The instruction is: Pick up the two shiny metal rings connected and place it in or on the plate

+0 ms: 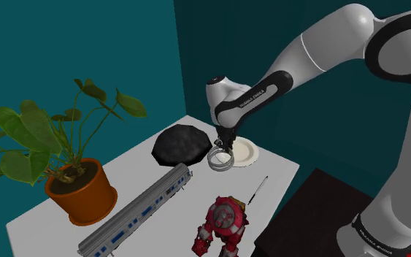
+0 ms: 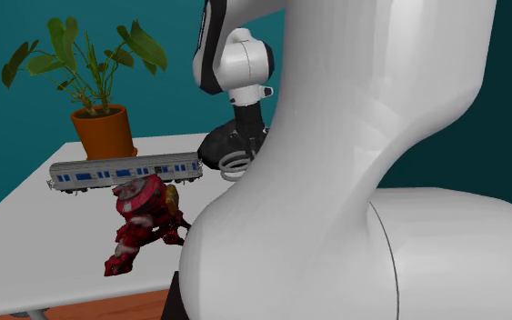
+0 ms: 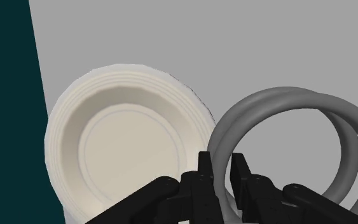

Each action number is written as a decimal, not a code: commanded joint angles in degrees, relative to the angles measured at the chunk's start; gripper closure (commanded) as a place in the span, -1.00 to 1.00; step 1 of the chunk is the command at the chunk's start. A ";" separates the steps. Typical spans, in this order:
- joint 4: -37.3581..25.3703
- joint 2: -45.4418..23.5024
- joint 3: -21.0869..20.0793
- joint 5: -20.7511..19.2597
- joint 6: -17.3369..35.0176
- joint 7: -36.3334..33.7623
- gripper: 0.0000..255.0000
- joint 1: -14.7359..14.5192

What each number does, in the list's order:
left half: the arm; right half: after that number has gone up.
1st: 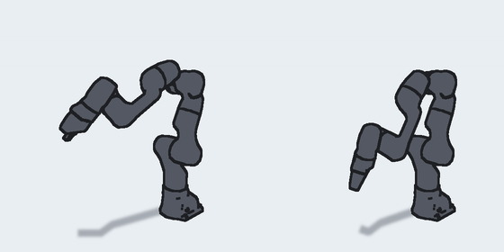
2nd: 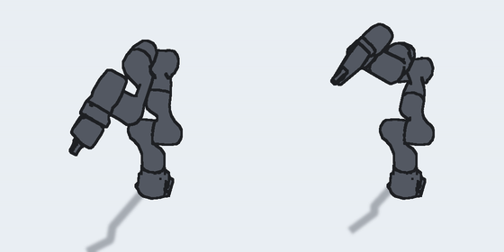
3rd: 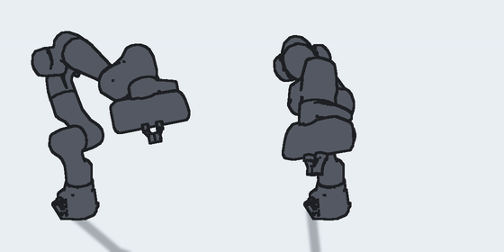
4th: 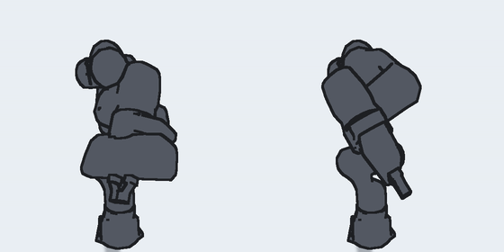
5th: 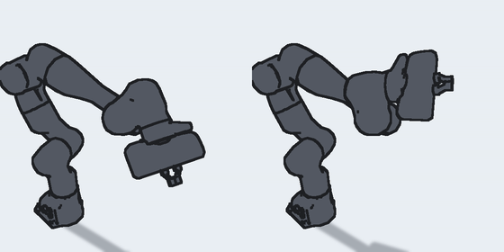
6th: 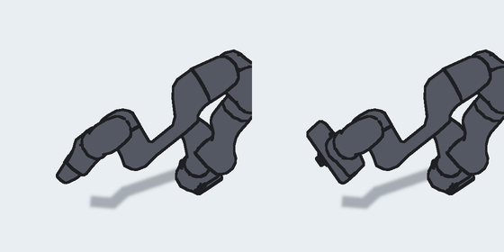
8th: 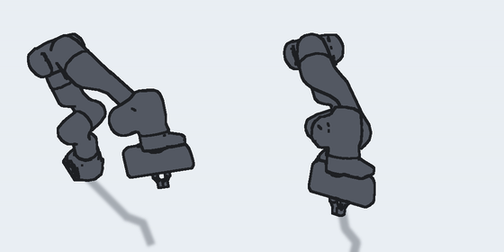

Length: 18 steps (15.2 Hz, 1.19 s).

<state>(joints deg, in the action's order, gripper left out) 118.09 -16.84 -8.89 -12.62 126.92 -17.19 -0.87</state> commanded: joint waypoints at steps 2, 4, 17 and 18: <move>-1.40 -0.56 1.40 -0.10 -0.29 3.85 1.00 2.36; -2.53 -1.05 2.33 -0.14 -0.54 6.41 1.00 3.95; -10.00 -7.13 6.09 -0.33 -0.27 16.81 1.00 10.62; -9.87 -7.60 6.14 -0.44 0.32 16.67 1.00 10.61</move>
<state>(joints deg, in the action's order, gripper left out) 108.28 -23.92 -2.81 -12.97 126.75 -0.49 9.70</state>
